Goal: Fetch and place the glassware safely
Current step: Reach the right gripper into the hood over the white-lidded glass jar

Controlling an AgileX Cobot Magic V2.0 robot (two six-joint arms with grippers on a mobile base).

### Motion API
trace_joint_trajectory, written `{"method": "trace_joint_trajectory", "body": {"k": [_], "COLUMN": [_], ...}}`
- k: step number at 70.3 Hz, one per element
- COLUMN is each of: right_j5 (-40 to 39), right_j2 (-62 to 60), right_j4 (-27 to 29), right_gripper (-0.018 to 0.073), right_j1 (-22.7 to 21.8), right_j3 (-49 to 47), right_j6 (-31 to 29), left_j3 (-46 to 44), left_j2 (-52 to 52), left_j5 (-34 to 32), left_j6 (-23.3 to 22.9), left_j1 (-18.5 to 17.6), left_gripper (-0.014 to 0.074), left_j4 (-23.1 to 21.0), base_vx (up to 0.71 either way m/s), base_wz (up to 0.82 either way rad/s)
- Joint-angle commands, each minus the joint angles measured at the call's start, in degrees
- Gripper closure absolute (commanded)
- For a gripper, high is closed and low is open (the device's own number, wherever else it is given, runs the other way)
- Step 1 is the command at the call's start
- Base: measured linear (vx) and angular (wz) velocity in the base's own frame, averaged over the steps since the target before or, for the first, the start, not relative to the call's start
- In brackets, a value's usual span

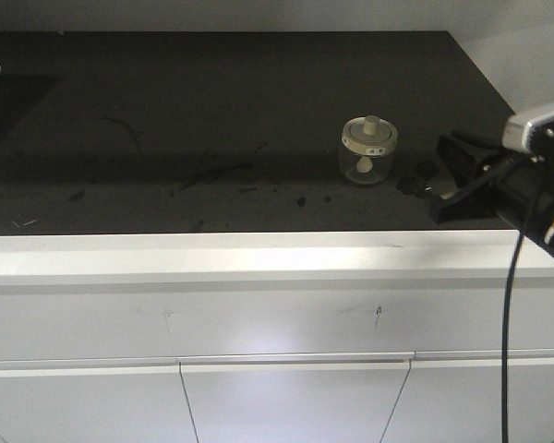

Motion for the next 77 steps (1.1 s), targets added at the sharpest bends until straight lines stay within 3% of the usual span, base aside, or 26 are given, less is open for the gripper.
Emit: {"method": "trace_joint_trajectory", "body": {"k": [1, 11, 19, 56, 77], "right_j5": [-3.8, -4.5, -4.7, -8.4, -11.4], "right_j2": [2.8, 9.8, 15.4, 32.4, 38.8], "right_j4": [1.1, 1.1, 1.1, 1.0, 0.9], "right_gripper": [0.0341, 0.0152, 0.0085, 0.0085, 0.0085], "right_j1": [0.1, 0.1, 0.1, 0.1, 0.1], "right_j3": [-5.0, -11.4, -16.6, -34.6, -36.8], "right_j6": [-0.3, -0.3, -0.3, 0.1, 0.0], "left_j3": [-1.4, -1.4, -1.4, -1.4, -1.4], "left_j2": [-0.1, -0.1, -0.1, -0.1, -0.1], "left_j5": [-4.2, -4.2, -4.2, -4.0, -2.8], "left_j6": [-0.5, -0.5, -0.5, -0.5, -0.5], "left_j1": [-0.3, -0.3, -0.3, -0.3, -0.3], "left_gripper": [0.0603, 0.0603, 0.0603, 0.0603, 0.0603], "left_j4": [-0.4, -0.4, -0.4, -0.4, -0.4], "base_vx": [0.0, 0.0, 0.0, 0.0, 0.0], "base_wz": [0.0, 0.0, 0.0, 0.0, 0.0]}}
